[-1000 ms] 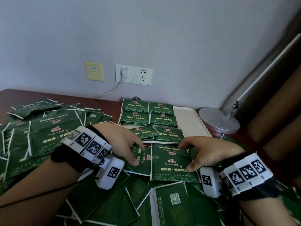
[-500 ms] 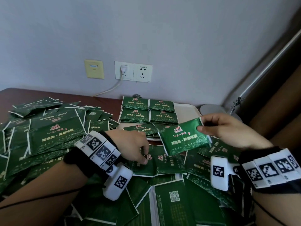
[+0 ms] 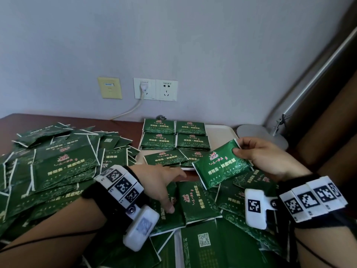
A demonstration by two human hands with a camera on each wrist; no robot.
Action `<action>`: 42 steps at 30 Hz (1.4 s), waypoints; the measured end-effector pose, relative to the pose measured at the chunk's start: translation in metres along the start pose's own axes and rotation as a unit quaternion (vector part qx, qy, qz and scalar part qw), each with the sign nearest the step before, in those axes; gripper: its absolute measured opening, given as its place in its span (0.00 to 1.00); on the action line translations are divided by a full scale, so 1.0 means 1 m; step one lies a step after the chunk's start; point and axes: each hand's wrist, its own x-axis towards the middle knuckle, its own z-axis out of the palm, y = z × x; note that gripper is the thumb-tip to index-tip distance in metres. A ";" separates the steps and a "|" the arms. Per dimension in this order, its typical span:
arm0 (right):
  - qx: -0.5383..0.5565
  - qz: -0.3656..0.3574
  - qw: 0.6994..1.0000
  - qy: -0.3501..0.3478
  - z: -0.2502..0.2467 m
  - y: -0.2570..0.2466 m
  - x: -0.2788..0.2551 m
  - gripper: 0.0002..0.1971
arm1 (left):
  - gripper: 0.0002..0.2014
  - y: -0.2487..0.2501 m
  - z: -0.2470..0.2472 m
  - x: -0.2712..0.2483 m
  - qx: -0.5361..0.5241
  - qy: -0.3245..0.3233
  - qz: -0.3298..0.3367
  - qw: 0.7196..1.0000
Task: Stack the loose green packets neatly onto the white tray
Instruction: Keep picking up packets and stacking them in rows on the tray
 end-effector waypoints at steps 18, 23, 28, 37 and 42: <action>0.140 -0.046 0.981 0.125 0.004 -0.066 -0.014 0.06 | 0.36 -0.056 -0.022 0.009 -0.487 0.224 0.065 0.842; 0.090 -0.025 0.989 0.113 0.011 -0.060 0.001 0.06 | 0.16 -0.057 -0.025 0.006 -0.266 0.296 -0.001 0.917; 0.078 -0.004 0.990 0.114 0.006 -0.045 0.015 0.05 | 0.16 -0.055 -0.031 -0.005 -0.206 0.346 -0.008 0.915; 0.087 0.031 0.990 0.108 0.006 -0.027 0.027 0.05 | 0.06 -0.040 -0.049 -0.011 -0.377 0.400 -0.003 0.835; 0.063 0.089 0.993 0.055 0.016 -0.006 0.041 0.03 | 0.15 -0.035 -0.047 0.015 -0.401 0.322 -0.066 0.855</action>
